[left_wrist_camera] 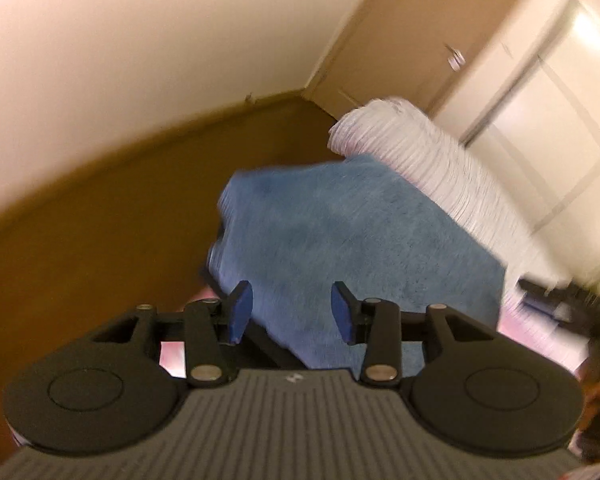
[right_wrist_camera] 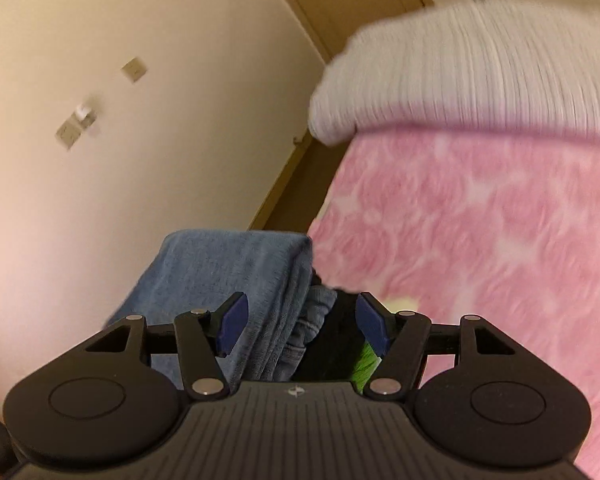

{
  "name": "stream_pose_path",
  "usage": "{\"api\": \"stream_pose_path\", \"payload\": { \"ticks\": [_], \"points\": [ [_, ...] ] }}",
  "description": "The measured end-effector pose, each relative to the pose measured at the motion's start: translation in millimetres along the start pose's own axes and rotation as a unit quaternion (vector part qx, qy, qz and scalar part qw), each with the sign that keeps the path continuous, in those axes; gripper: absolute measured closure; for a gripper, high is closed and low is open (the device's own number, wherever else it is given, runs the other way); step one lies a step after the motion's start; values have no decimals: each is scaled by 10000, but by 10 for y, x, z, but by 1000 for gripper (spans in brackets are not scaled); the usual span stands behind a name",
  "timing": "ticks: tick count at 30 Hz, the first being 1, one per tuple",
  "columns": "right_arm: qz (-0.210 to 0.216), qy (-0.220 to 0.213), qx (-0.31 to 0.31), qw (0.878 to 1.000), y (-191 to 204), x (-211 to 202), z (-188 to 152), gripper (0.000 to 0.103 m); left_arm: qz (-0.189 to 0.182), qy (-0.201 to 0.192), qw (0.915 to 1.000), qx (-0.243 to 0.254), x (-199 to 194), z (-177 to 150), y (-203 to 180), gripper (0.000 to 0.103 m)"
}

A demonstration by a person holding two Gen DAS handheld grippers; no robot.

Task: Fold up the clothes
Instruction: 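Lower the jeans onto the black and green clothes stack and open both grippers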

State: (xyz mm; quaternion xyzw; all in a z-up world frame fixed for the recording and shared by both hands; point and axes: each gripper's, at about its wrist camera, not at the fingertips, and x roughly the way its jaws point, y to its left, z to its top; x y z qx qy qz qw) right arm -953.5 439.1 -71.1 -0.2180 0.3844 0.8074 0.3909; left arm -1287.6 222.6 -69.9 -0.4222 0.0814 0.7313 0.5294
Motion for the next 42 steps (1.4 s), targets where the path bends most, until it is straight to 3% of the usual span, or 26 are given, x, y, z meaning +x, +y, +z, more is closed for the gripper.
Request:
{"api": "stream_pose_path", "payload": {
  "ticks": [5,9,14,19,23,26,31,37,39,41,42],
  "points": [
    [-314,-26,-1289,9912,472,-24,-60,41,803,396,9903,1064,432,192,-463,67],
    [-574,219,-1768,9823,738,-50,-182,42,815,666,9854,1339,589,142,-612,67],
    [-392,804,-1667,9819,938,-29,-330,52,863,867,9789,1638,680,118,-690,66],
    [-652,1277,-1588,9768,889,334,-526,63,833,968,9751,1812,838,105,-682,62],
    [-645,1434,-1335,9785,787,478,-631,63,902,989,9710,1981,932,54,-674,61],
    [-602,1515,-1094,9805,684,578,-641,63,871,987,9727,1910,1023,31,-617,59],
    [-549,1497,-969,9824,707,468,-586,61,883,1037,9728,1872,997,92,-640,59],
    [-476,1266,-919,9865,746,174,-538,51,1066,984,9730,1796,630,27,-761,53],
    [-446,1184,-981,9871,761,45,-539,42,1126,950,9735,1748,516,-15,-807,48],
    [-466,1152,-1088,9863,773,-64,-547,21,1135,898,9747,1706,323,-89,-842,45],
    [-481,1130,-1148,9858,777,-121,-560,19,1139,868,9753,1681,247,-119,-867,44]
  ]
}}
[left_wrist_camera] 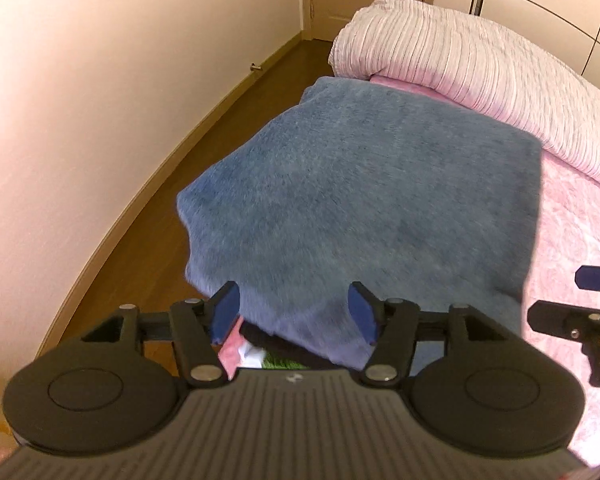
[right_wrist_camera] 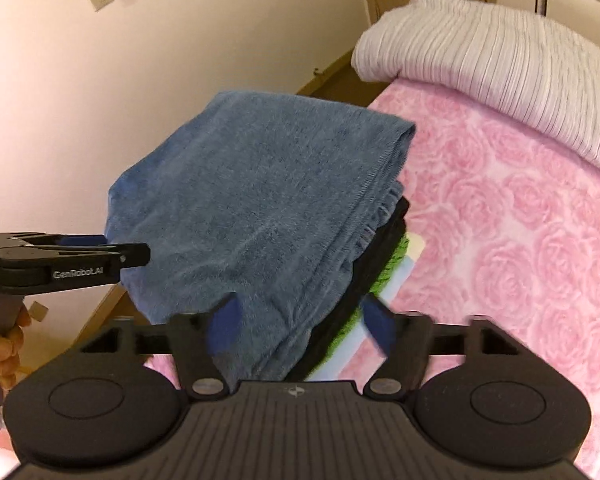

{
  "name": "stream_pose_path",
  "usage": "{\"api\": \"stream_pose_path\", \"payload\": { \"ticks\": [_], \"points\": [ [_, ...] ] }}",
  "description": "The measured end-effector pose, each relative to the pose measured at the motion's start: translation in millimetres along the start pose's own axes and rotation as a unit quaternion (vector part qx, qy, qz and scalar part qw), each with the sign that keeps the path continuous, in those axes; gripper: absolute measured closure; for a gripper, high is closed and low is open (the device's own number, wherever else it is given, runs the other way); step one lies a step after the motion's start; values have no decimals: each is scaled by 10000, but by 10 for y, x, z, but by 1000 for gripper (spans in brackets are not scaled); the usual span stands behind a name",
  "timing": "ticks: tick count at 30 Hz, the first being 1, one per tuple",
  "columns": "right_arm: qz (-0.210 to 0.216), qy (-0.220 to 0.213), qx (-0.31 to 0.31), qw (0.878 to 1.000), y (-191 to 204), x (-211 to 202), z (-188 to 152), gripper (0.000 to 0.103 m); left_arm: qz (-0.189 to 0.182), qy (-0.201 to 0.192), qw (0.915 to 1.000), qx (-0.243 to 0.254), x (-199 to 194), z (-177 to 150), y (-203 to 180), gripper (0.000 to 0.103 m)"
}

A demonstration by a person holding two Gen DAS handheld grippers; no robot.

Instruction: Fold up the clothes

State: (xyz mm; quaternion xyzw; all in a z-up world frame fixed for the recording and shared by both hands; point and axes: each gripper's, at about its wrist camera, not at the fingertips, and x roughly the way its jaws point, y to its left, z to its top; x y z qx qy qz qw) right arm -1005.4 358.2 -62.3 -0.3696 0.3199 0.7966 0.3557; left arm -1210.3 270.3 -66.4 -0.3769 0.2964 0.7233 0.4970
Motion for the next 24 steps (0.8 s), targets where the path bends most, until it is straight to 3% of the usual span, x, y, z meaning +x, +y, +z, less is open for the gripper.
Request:
{"api": "stream_pose_path", "payload": {
  "ticks": [2,10,17,24],
  "points": [
    [-26,-11,-82,10000,2,-100,-65,14,-20,-63,9999,-104,-163,-69,-34,36],
    [-85,255,-348,9990,2,-427,-340,14,-137,-354,9953,-890,-807,-551,-210,12],
    [1,307,-663,9973,-174,-782,-611,14,81,-467,9893,-1381,-1256,-1071,-558,1],
    [133,342,-981,9945,-429,-1175,-921,14,329,-596,9849,-1592,-1698,-1502,-1106,1]
  ]
}}
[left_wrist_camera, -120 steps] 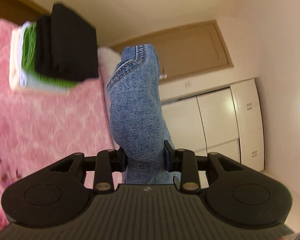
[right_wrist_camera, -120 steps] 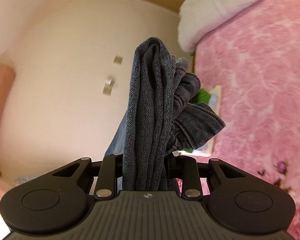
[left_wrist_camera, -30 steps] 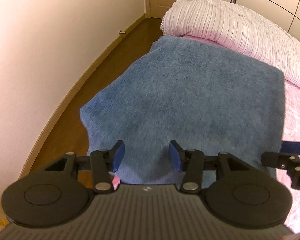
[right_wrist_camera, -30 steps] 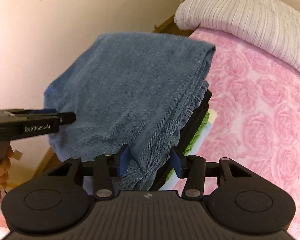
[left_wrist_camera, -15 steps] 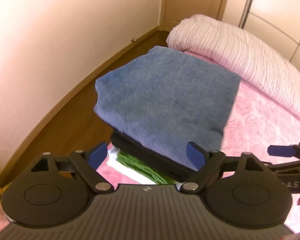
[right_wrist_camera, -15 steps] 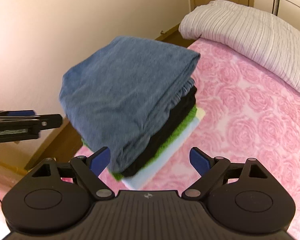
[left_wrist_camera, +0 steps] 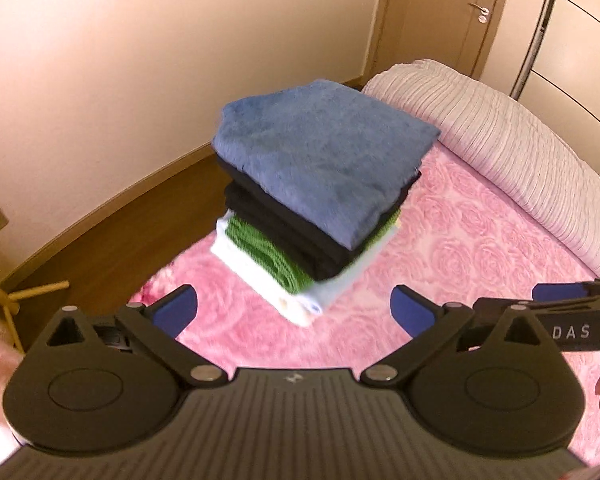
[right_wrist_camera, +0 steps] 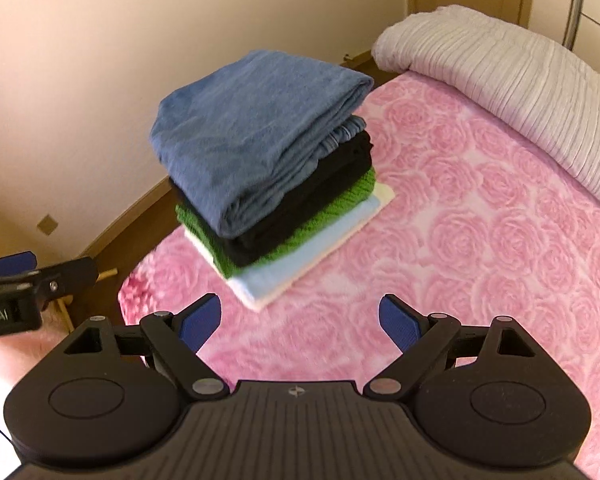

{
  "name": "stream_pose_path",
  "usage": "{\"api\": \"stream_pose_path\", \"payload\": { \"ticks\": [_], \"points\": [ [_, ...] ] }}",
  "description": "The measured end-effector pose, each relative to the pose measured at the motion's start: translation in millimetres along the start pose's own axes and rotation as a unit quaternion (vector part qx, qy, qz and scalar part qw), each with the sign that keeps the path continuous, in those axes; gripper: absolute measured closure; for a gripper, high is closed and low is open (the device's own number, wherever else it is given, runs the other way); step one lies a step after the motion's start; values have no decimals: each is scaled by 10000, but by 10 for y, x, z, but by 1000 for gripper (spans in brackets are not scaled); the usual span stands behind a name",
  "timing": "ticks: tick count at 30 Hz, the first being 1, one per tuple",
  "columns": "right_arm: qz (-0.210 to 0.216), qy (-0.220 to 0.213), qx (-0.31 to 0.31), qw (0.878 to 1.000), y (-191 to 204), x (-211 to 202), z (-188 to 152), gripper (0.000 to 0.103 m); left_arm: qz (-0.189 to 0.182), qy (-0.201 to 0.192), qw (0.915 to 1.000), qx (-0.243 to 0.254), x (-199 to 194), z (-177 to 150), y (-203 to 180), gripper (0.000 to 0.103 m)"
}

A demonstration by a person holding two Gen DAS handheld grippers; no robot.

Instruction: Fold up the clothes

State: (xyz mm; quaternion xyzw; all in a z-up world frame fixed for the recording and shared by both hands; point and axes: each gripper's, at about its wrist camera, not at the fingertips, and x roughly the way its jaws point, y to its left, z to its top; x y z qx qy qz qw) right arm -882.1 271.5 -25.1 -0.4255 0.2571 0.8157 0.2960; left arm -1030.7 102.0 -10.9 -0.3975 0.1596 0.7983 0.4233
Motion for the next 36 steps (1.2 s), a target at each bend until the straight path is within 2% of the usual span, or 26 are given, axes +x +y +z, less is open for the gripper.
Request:
{"api": "stream_pose_path", "payload": {
  "ticks": [7,12,15,19,24,28,36],
  "points": [
    [148,54,-466,9988,-136,-318,-357,14,482,-268,9977,-384,-438,-519,-343,1],
    [242,30,-729,9970,-244,-494,-556,14,431,-288,9924,-1115,-612,-764,-475,1],
    [245,16,-851,9961,-320,-565,-631,14,530,-160,9908,-1236,-630,-830,-547,1],
    [221,-46,-964,9951,-428,-621,-674,14,910,-160,9914,-923,-629,-866,-737,1],
    [238,-94,-997,9947,-566,-618,-662,14,1056,-187,9909,-809,-540,-826,-883,1],
    [209,-113,-1013,9946,-642,-562,-602,14,1361,-231,9883,-655,-431,-776,-970,1],
    [239,108,-920,9954,-758,-294,-496,14,1882,-169,9779,-895,-171,-723,-981,1]
  ]
}}
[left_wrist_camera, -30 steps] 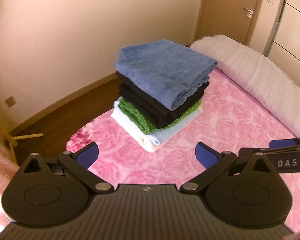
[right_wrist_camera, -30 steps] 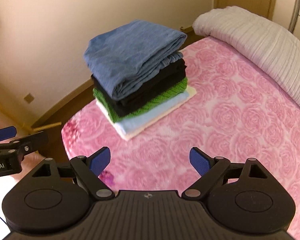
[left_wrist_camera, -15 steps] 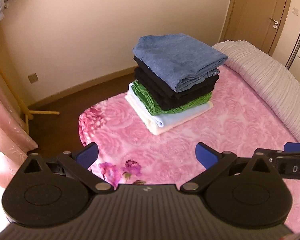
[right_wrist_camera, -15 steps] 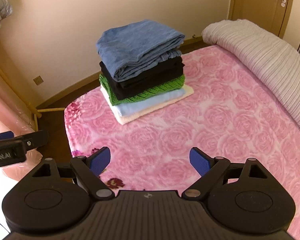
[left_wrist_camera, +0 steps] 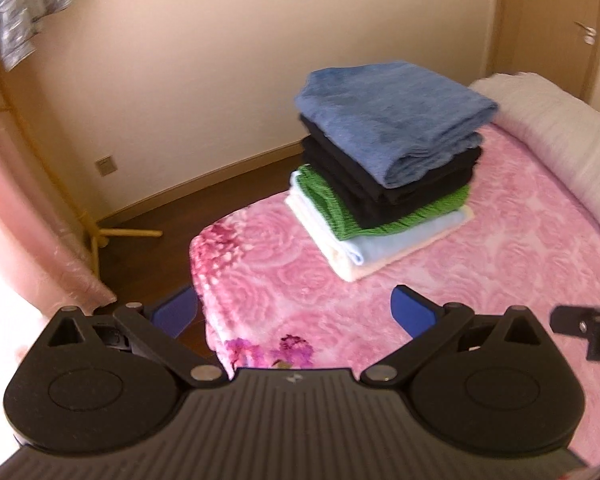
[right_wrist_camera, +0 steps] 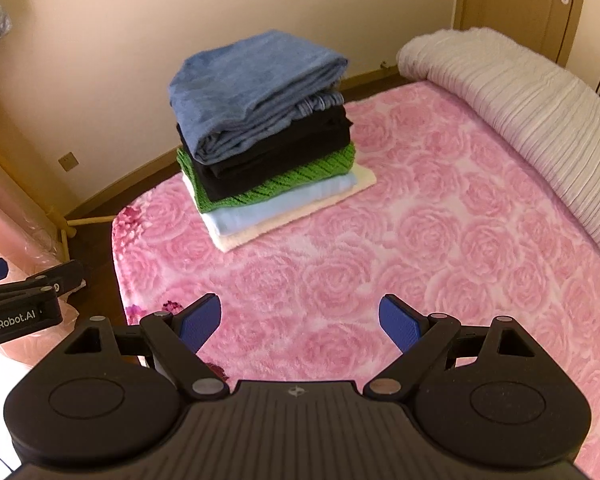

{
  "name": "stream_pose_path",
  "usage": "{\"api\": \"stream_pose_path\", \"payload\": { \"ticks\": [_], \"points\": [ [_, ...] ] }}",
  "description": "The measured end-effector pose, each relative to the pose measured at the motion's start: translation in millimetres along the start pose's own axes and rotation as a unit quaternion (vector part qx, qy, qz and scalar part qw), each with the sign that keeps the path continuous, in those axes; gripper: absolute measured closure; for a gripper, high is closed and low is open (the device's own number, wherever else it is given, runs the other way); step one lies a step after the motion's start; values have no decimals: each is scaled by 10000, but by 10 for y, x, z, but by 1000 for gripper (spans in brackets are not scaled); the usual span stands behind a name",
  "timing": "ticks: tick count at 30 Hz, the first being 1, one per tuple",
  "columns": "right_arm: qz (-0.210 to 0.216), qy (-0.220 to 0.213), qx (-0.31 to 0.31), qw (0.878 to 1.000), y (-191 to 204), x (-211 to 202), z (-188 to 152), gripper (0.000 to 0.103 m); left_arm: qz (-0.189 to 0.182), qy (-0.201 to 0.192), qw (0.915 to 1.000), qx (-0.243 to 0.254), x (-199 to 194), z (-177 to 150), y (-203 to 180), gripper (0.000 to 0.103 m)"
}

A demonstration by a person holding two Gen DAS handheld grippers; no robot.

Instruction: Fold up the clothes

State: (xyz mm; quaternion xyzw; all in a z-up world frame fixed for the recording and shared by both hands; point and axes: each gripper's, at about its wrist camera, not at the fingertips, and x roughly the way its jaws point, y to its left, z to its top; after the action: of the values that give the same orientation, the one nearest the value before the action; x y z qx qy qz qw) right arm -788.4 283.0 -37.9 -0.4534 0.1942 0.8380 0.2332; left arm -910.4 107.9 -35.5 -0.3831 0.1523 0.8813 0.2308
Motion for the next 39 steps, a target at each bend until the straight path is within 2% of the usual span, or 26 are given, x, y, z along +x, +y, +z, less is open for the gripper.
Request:
{"api": "stream_pose_path", "payload": {
  "ticks": [7,19,31,39],
  "points": [
    [65,189,-36,9998,-69,215,81,14,-149,120,9998,3,160,38,-128,1],
    [59,412,136,9990,-294,526,226,14,-478,616,9968,187,492,88,-410,1],
    [62,458,204,9987,-446,706,398,14,-438,678,9965,218,677,254,-563,1],
    [74,405,237,9989,-497,715,487,14,-422,527,9977,91,692,358,-546,1]
  ]
}}
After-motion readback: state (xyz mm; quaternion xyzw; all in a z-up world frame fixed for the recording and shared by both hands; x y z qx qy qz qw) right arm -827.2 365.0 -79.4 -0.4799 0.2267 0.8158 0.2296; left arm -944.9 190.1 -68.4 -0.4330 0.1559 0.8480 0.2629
